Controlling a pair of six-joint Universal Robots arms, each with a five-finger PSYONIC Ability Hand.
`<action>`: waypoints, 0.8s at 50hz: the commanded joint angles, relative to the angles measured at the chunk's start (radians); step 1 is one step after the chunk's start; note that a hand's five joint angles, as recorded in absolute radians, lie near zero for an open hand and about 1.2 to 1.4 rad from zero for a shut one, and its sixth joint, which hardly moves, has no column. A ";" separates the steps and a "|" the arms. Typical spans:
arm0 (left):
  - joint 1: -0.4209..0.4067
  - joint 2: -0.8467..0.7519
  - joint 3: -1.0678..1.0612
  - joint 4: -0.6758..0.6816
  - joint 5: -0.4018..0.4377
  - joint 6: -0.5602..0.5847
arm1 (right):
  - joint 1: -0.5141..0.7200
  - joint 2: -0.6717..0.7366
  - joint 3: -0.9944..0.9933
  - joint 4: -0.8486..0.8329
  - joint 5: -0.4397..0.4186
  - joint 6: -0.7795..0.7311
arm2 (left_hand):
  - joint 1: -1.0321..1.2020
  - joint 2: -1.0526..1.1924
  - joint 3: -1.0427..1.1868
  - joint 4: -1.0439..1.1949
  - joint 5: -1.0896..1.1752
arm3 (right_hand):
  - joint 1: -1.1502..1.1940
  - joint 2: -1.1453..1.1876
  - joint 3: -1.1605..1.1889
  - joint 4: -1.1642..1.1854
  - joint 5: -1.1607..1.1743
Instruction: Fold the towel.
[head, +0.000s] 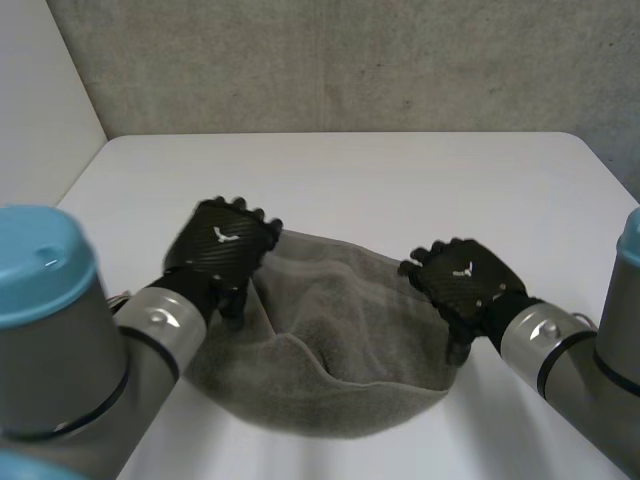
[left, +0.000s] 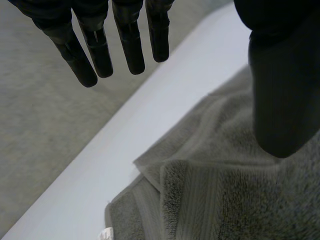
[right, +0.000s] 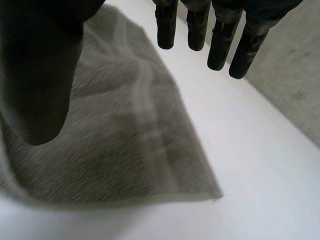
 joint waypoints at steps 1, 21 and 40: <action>0.029 -0.147 0.102 -0.026 0.121 0.173 | -0.009 0.010 0.081 -0.003 -0.040 -0.008 | 0.022 0.010 0.026 0.020 -0.153 | -0.047 -0.071 -0.063 -0.074 -0.045; 0.101 -0.376 0.347 -0.310 0.112 0.269 | -0.033 0.074 0.132 -0.041 -0.071 -0.007 | 0.222 0.210 0.226 0.220 0.047 | -0.059 -0.082 -0.075 -0.085 -0.057; 0.101 -0.321 0.354 -0.262 0.001 0.255 | -0.030 0.174 0.109 -0.066 -0.085 0.106 | 0.973 0.961 0.977 0.971 0.798 | 1.161 1.138 1.145 1.135 1.163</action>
